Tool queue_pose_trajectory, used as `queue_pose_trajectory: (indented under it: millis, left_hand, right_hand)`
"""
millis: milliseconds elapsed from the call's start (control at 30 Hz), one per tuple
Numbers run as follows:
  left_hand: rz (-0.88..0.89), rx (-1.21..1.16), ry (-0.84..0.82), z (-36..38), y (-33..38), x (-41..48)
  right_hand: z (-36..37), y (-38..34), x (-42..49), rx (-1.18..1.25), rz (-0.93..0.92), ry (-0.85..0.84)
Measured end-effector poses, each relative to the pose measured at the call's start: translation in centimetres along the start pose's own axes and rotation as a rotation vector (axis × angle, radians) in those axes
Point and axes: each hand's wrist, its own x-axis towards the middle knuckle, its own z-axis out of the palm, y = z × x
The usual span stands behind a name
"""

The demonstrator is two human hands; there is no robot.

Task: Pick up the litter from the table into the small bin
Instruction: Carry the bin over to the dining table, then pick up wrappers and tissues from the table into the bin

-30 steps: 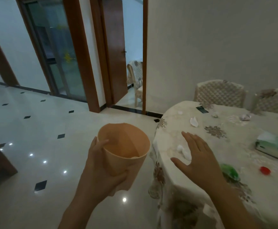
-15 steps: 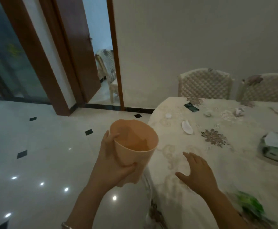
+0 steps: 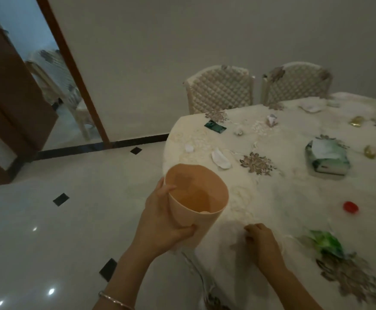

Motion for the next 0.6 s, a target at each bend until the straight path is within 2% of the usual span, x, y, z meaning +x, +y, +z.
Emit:
queue_pose_trajectory:
  millis: [100, 167, 233, 267, 367, 533, 600]
  left_hand:
    - [0.006, -0.023, -0.076, 0.2, -1.1, 1.5]
    - [0.044, -0.036, -0.126, 0.5, -1.2, 2.3]
    - [0.085, -0.048, -0.166, 0.9, -1.1, 3.1]
    - [0.101, -0.053, -0.191, 1.0, -1.1, 3.5]
    - [0.177, -0.096, -0.268, 1.9, -1.1, 4.3]
    - [0.25, -0.156, -0.326, 3.4, -0.9, 5.1]
    - [0.282, -0.176, -0.341, 3.9, -1.2, 5.4]
  right_hand:
    - [-2.8, -3.3, 0.8, 0.164, 0.045, 0.331]
    - [-5.6, -6.3, 1.1, 0.389, 0.047, 0.508]
    - [-8.0, -9.2, 1.1, 0.6, -0.001, 0.6]
    - [-8.8, -10.5, 1.0, 0.62, -0.046, 0.612]
    - [-9.1, -12.8, 1.4, 0.438, -0.17, 0.45]
    - [-7.5, -12.5, 2.1, 0.198, -0.087, 0.099]
    - [-7.5, -11.9, 1.9, 0.086, -0.093, 0.022]
